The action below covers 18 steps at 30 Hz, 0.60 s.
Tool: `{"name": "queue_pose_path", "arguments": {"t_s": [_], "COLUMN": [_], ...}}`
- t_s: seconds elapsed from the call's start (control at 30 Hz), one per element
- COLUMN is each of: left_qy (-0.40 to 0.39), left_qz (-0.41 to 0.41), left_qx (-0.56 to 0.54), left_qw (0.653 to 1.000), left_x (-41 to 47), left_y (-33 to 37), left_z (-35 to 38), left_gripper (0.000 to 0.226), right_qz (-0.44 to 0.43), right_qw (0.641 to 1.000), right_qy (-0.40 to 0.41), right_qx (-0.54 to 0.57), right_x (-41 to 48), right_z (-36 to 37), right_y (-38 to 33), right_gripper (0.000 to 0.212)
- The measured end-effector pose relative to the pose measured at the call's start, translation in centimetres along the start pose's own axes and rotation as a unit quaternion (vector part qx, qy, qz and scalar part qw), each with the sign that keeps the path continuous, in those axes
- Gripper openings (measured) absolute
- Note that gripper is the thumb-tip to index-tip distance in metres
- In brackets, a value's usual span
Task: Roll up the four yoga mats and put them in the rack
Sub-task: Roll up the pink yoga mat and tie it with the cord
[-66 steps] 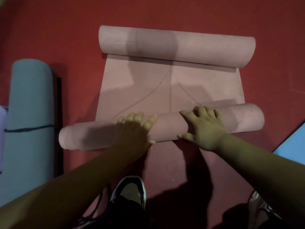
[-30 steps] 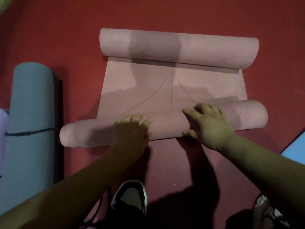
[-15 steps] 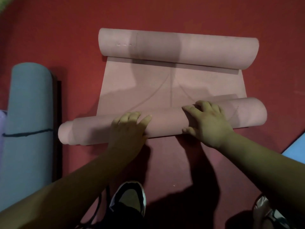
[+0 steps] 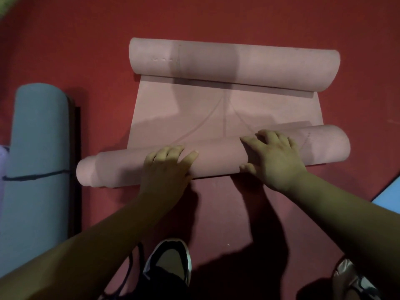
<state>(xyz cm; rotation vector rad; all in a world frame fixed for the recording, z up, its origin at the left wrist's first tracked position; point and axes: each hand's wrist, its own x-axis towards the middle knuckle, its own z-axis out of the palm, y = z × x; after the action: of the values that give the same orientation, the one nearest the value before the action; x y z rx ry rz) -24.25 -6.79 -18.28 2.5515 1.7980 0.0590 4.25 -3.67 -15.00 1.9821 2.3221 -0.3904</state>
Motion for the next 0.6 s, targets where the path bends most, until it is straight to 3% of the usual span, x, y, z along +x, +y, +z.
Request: {"name": "queue_pose_path", "arguments": {"t_s": [0.6], "left_qy": [0.007], "left_qz": [-0.034], "left_qx": [0.004], "left_qw": [0.999], "left_x": [1.3], "left_y": [-0.3], "left_z": [-0.2], "left_gripper": [0.074], "right_qz": [0.019], "right_qw": [1.0], "right_qy": [0.023], "right_qx": [0.007], "right_x": [0.3], "right_z": [-0.1], "right_y": [-0.1], "right_gripper": [0.073]}}
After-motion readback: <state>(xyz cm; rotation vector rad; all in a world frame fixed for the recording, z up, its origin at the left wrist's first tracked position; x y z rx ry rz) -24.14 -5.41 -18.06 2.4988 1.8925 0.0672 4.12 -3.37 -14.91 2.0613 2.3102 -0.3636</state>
